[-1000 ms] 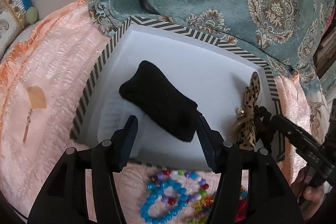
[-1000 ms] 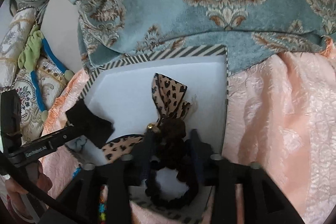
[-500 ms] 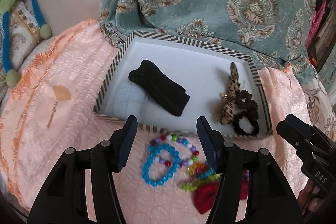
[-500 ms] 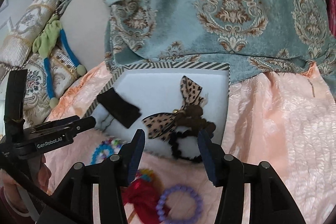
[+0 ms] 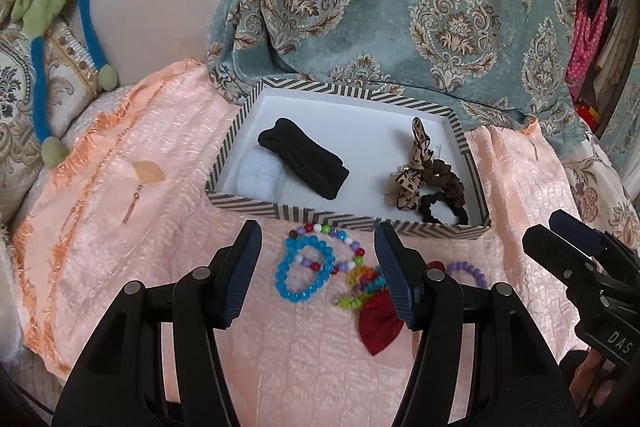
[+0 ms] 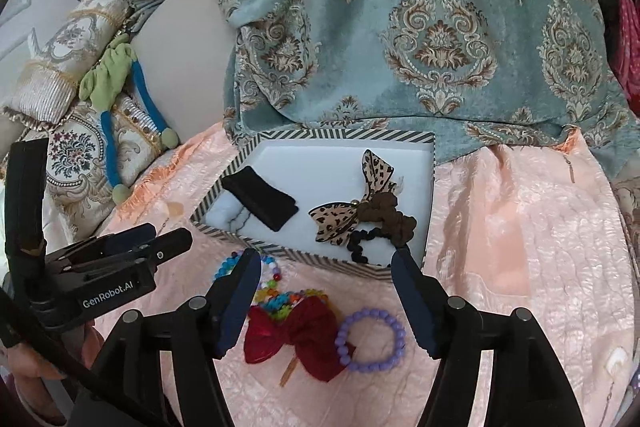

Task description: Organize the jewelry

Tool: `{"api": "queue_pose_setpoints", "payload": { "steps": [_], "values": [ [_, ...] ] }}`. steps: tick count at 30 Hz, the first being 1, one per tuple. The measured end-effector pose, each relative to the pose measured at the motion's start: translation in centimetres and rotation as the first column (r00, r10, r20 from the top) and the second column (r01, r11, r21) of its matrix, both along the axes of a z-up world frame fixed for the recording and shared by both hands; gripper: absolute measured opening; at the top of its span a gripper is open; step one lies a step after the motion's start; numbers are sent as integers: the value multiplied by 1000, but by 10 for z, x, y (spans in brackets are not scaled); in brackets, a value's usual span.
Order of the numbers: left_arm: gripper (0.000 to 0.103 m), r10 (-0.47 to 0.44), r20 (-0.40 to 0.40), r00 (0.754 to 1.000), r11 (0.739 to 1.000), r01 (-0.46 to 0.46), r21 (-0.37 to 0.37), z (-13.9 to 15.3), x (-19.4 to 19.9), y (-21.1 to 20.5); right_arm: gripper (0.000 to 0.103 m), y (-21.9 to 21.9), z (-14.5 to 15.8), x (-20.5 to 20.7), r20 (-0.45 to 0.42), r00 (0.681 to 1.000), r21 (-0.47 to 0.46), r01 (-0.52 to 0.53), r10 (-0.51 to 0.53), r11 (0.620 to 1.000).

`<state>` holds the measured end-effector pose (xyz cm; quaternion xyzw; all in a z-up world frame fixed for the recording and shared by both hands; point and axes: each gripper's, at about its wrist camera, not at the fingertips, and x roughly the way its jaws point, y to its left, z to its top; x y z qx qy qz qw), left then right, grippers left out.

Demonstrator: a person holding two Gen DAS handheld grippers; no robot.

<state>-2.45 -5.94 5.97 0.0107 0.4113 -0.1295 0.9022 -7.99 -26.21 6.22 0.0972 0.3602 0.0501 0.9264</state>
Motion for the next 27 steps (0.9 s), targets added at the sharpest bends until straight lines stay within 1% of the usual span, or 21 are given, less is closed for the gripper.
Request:
{"api": "queue_pose_setpoints", "payload": {
  "steps": [7, 13, 18, 24, 25, 27],
  "values": [
    [59, 2, 25, 1000, 1000, -2, -4, 10, -21, 4, 65, 7, 6, -19, 10, 1000, -15, -13, 14, 1000],
    [59, -6, 23, 1000, 1000, 7, -4, 9, -32, 4, 66, 6, 6, -29, 8, 1000, -16, -15, 15, 1000],
    [59, -16, 6, 1000, 1000, 16, -7, 6, -36, 2, 66, -1, 2, -35, -5, 1000, -20, -5, 5, 1000],
    [59, -37, -35, 999, 999, 36, -39, 0, -35, 0, 66, -14, -8, -39, -24, 1000, -20, 8, -8, 1000],
    [60, -43, -43, 998, 998, 41, -46, -2, -35, 0, 66, -16, -12, -38, -31, 999, -19, 10, -10, 1000],
    [67, -63, -76, 995, 996, 58, -73, -8, -34, -2, 66, -21, -21, -36, -53, 999, -17, 13, -14, 1000]
  ]
}}
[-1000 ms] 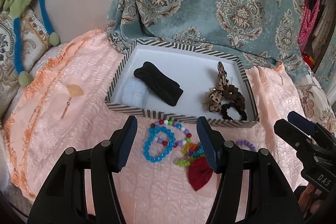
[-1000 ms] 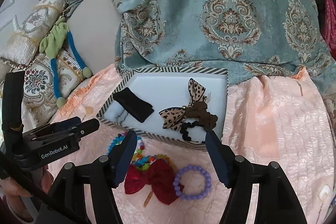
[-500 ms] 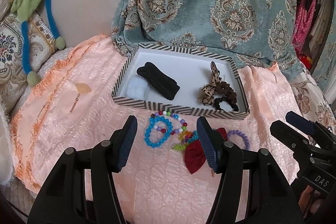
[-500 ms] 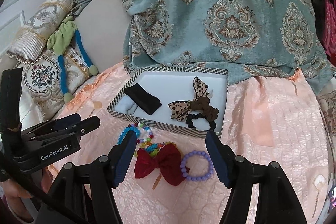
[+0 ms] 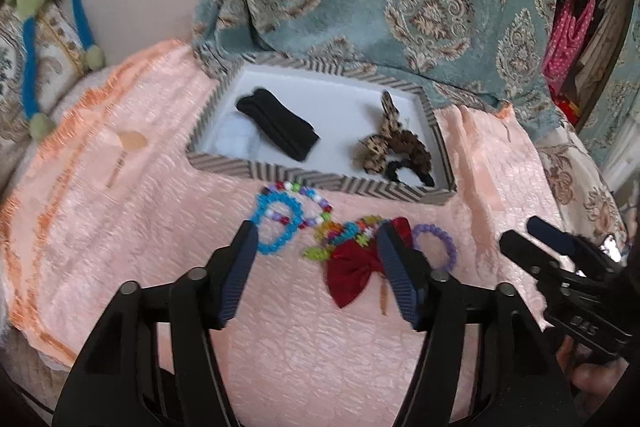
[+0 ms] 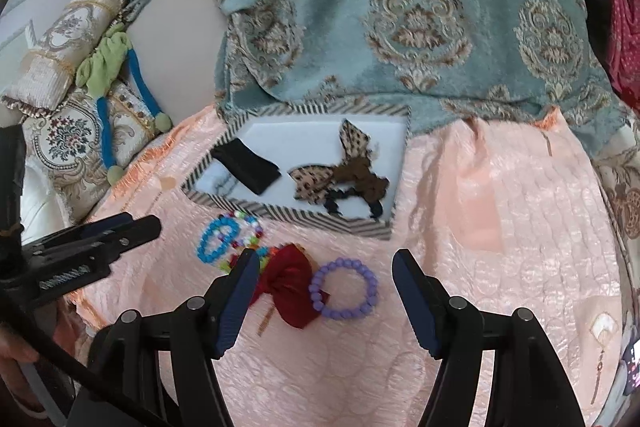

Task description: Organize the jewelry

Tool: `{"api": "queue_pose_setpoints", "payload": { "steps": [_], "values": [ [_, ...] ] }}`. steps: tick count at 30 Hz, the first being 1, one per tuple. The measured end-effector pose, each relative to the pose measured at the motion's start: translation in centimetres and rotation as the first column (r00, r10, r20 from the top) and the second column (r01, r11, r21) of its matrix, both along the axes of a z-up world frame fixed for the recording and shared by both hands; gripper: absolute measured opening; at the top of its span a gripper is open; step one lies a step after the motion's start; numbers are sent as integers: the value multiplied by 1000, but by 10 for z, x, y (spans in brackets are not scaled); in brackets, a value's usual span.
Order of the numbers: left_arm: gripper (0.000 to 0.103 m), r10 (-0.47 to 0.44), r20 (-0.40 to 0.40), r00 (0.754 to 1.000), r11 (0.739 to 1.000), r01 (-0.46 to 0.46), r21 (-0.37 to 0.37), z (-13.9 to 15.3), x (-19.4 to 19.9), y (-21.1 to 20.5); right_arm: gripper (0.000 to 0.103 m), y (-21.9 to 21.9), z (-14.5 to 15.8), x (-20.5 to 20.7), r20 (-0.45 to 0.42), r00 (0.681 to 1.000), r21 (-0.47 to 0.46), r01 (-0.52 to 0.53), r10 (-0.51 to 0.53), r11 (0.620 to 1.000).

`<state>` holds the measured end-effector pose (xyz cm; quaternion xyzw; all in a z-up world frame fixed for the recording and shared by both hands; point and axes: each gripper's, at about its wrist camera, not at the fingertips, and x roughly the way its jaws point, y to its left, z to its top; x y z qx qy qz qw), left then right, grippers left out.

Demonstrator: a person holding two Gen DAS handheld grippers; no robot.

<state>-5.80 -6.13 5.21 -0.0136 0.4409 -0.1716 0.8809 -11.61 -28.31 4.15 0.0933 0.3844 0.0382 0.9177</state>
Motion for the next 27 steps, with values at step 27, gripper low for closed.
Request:
{"api": "queue_pose_setpoints", "payload": {
  "steps": [27],
  "values": [
    [66, -414, -120, 902, 900, 425, 92, -80, 22, -74, 40, -22, -96, 55, -184, 979, -68, -96, 82, 993]
  ]
}}
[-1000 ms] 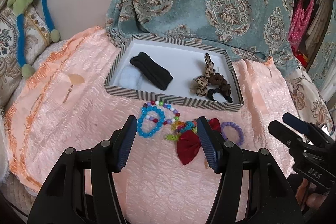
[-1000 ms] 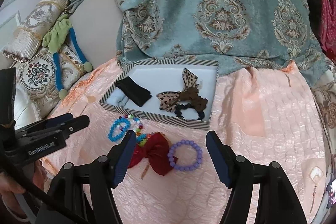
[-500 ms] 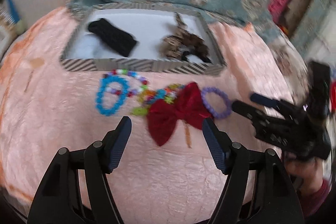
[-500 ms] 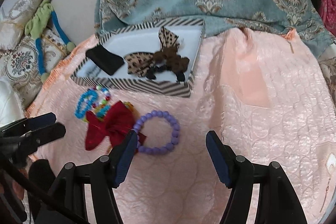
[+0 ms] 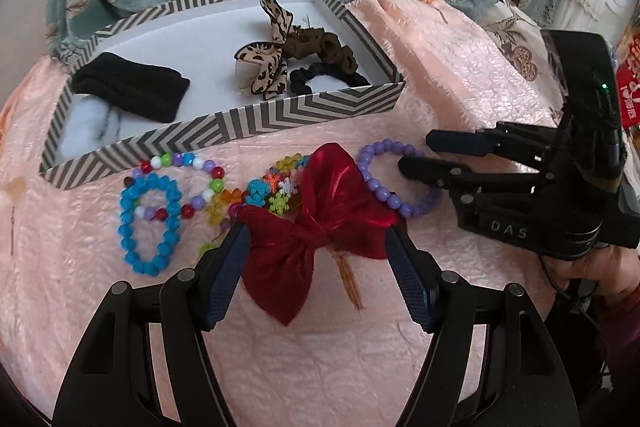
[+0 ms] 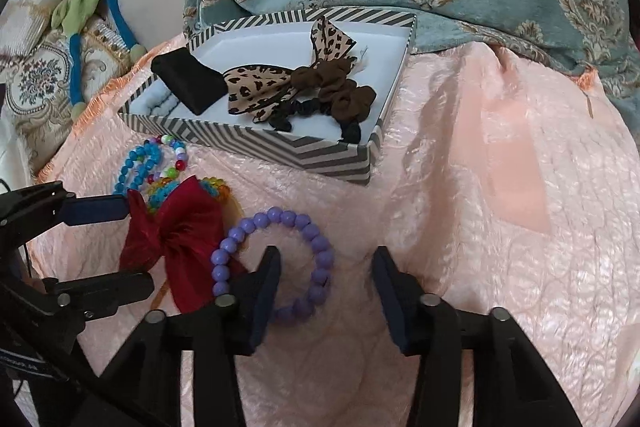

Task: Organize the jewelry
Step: 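Grasp the red satin bow with left tool while right tool grasps purple bead bracelet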

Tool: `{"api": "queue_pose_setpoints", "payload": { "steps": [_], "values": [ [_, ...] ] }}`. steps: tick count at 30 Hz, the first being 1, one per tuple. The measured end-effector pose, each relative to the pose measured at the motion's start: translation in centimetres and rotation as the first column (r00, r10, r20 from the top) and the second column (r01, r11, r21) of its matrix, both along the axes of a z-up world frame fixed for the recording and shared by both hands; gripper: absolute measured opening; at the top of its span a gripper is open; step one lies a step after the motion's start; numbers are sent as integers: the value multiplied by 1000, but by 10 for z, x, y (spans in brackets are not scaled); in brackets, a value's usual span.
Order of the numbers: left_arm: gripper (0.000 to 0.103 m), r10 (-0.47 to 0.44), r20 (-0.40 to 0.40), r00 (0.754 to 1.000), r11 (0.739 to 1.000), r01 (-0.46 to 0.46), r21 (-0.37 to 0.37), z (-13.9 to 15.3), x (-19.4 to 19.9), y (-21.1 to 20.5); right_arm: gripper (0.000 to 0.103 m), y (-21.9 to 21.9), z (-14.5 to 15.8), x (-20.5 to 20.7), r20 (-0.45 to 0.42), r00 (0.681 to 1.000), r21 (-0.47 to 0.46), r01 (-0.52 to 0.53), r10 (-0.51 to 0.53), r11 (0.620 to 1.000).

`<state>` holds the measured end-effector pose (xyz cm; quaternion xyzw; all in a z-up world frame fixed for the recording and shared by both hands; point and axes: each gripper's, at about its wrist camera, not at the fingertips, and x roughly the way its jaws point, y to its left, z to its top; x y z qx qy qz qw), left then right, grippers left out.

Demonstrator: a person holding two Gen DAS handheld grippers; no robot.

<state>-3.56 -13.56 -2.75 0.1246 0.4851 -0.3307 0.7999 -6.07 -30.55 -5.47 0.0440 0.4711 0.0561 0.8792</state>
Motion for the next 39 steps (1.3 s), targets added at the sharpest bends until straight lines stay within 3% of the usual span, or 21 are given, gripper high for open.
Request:
{"api": "queue_pose_setpoints", "payload": {
  "steps": [2, 5, 8, 10, 17, 25, 27, 28, 29, 30, 32, 39],
  "values": [
    [45, -22, 3, 1000, 1000, 22, 15, -3, 3, -4, 30, -1, -1, 3, 4, 1000, -18, -7, 7, 1000],
    [30, -43, 4, 999, 998, 43, 38, -10, 2, -8, 25, -4, -2, 7, 7, 1000, -27, -14, 14, 1000],
    [20, -59, 19, 998, 997, 57, 53, -12, -2, -11, 22, -5, -2, 8, 9, 1000, -24, -11, 12, 1000],
    [15, -55, 22, 998, 997, 54, 49, -11, -3, -10, 15, -5, -2, 7, 9, 1000, -30, -14, 14, 999],
    [6, -28, 0, 1000, 1000, 28, 1, 1, -13, 5, 9, -12, 5, -9, 6, 1000, -39, -4, 5, 999],
    [9, -77, 13, 997, 997, 77, 15, 13, -28, 3, 9, -27, 7, -18, -14, 1000, -12, 19, -19, 1000],
    [31, -93, 12, 996, 996, 93, 7, 16, -29, 3, 11, -29, 7, -18, -22, 999, 7, 23, -23, 1000],
    [52, -100, 16, 995, 995, 100, 9, 17, -29, 2, 14, -29, 6, -18, -28, 999, 11, 21, -21, 1000],
    [60, -116, 28, 993, 993, 115, 9, 18, -28, 1, 18, -29, 7, -18, -26, 999, 14, 19, -19, 1000],
    [60, -125, 35, 991, 992, 125, 10, 19, -27, 1, 22, -28, 7, -19, -22, 1000, 18, 15, -15, 1000],
    [61, -146, 50, 988, 989, 144, 33, 20, -23, -1, 42, -28, 8, -20, -13, 1000, 28, 10, -10, 1000],
    [60, -251, 72, 965, 964, 243, 107, 6, -12, -19, 43, -23, 4, -19, 5, 1000, 11, -13, 13, 1000]
  ]
}}
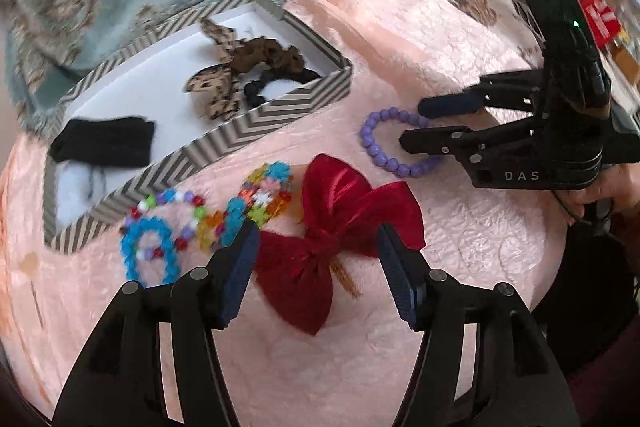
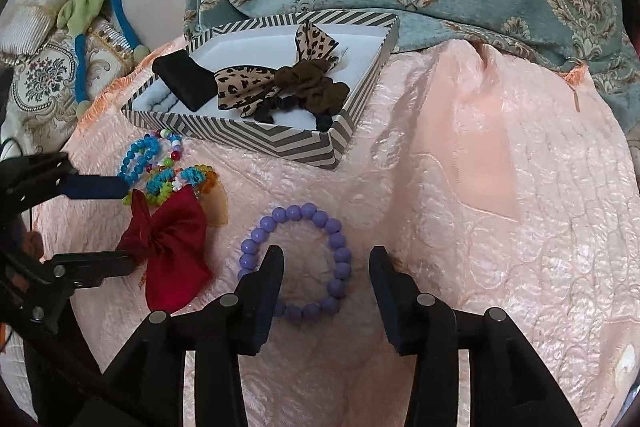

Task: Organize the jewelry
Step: 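Grasp the red satin bow with left tool while right tool grasps purple bead bracelet, then carry the red bow into the tray with left tool while right tool carries the purple bracelet in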

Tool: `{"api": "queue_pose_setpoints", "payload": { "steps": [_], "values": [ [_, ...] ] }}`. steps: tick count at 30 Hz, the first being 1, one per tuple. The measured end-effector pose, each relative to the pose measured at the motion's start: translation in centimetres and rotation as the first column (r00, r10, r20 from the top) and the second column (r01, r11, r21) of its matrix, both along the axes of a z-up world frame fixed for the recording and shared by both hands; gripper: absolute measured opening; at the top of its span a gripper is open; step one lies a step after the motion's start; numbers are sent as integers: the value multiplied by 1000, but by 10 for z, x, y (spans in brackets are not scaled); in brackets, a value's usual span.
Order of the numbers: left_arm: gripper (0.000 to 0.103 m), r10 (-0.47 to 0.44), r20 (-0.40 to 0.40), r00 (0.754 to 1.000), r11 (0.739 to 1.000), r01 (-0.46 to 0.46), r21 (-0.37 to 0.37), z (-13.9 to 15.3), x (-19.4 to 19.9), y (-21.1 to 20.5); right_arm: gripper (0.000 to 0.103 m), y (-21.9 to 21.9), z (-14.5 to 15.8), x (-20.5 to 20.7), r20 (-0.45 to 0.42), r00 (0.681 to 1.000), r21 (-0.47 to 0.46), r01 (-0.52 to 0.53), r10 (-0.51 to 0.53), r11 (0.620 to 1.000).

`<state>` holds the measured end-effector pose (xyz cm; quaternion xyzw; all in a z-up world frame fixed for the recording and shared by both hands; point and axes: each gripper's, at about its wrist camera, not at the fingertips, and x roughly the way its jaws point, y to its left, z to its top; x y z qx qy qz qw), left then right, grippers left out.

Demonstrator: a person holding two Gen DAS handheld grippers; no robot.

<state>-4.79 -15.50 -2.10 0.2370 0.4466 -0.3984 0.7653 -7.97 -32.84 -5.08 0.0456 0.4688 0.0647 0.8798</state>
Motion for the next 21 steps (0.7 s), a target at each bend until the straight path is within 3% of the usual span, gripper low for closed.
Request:
{"api": "queue_pose_setpoints", "payload": {
  "steps": [4, 5, 9, 10, 14, 21],
  "values": [
    [56, -32, -15, 999, 998, 33, 52, -17, 0, -11, 35, 5, -3, 2, 14, 1000, -57, -13, 13, 998],
    [40, -33, -25, 999, 998, 34, 54, -20, -1, -11, 33, 6, -4, 3, 17, 1000, -70, -15, 16, 997],
    [18, 17, -65, 998, 1000, -16, 18, -23, 1, -7, 18, 8, -5, 3, 27, 999, -85, -26, 28, 996],
    [17, 28, -78, 997, 1000, -28, 8, -22, 1, -6, 9, 9, -4, 3, 28, 999, -82, -25, 28, 996],
    [15, 83, -118, 990, 995, -88, -45, -15, -2, 7, 8, 8, 4, -2, 46, 999, -59, -13, 16, 998],
    [15, 161, -69, 985, 979, -168, -118, 21, -14, 28, 8, 8, 38, -14, 116, 993, 6, -12, 12, 1000]
  ]
}}
